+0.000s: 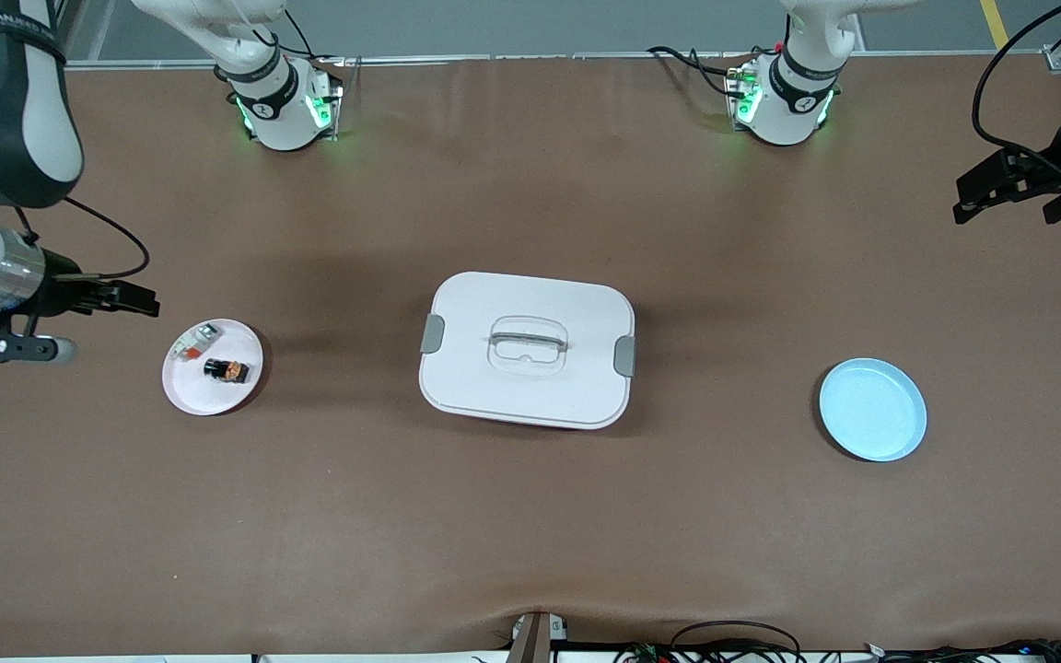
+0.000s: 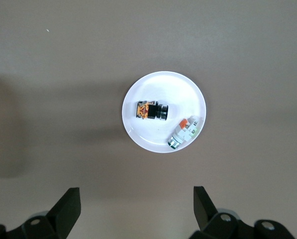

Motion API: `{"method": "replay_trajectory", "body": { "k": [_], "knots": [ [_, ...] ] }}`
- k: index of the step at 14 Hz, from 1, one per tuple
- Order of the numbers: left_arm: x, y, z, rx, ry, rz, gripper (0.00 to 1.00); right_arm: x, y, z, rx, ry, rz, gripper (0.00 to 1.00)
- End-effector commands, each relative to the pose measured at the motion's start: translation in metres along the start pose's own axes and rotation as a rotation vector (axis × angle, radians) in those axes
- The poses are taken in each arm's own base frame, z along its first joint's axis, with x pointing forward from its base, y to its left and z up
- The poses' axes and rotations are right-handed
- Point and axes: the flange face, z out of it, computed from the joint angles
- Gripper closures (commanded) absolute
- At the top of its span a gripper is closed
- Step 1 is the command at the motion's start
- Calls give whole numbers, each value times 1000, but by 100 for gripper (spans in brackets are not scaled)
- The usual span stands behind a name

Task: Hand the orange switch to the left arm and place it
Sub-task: 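Lower the right gripper over the orange-black switch on the plate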

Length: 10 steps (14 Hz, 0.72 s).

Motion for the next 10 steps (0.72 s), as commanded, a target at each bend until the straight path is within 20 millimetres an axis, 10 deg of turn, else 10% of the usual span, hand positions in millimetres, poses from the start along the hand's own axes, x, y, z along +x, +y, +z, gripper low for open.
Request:
{"method": "replay_trajectory", "body": {
  "k": [1,10],
  "knots": [
    [2,-1,-4,-27,21,13,0,-8,3,24,-10,15,16,0],
    [4,-2,3,-27,21,11,0,24,17,130,-38,28,10,0]
  ]
}}
